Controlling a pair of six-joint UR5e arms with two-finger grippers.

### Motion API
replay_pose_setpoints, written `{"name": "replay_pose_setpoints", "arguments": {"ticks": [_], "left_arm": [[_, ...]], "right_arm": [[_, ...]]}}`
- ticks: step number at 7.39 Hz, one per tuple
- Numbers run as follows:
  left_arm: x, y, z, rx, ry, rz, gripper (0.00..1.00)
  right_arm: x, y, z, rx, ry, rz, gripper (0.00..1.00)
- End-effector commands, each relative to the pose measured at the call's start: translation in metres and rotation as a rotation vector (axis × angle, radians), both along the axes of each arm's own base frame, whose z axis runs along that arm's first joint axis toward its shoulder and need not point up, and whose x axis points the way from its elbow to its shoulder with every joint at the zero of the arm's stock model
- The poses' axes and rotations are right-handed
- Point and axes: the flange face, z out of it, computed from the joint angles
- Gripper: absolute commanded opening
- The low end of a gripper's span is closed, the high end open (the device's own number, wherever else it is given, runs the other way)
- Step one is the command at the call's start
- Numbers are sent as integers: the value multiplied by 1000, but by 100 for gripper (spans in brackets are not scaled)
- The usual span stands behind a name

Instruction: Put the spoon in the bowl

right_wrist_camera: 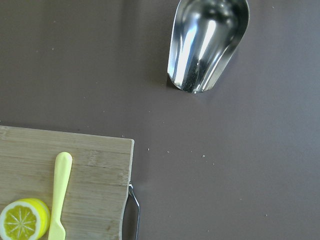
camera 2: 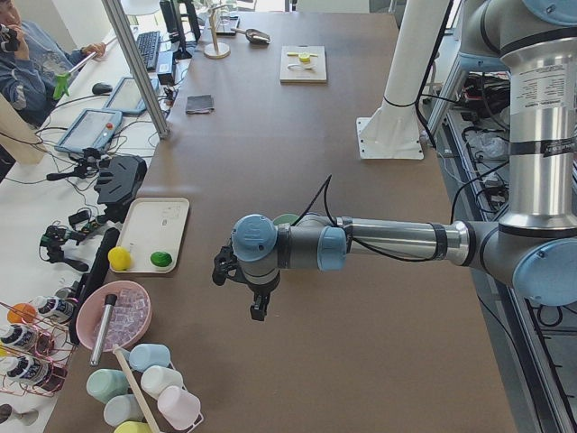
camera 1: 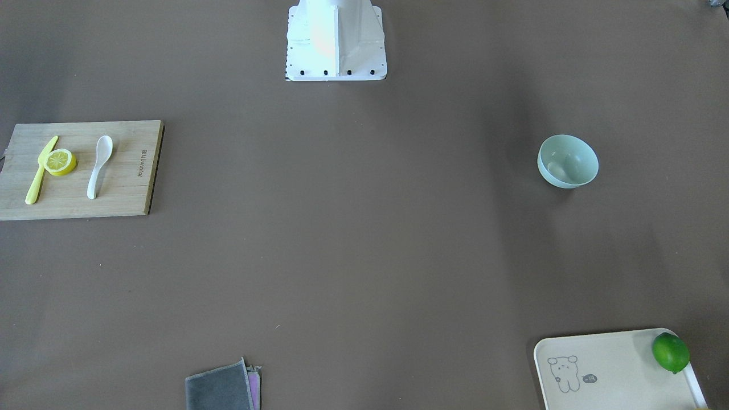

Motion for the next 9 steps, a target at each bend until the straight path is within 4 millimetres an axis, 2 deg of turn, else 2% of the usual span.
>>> {"name": "replay_pose_setpoints", "arguments": {"ticks": [1,3,6,9], "left_arm": [[0,2,4,-9,-1,0,98],[0,0,4,-6,-2,1,98],[1,0,18,-32,0,2,98],[0,0,13,-9,4,1,98]], "right_arm": [[0,0,0,0,0,0,100],[0,1,0,-1,-4,1,100],[0,0,-3,5,-2,1,100],[0,1,-4,5,-4,1,100]]}}
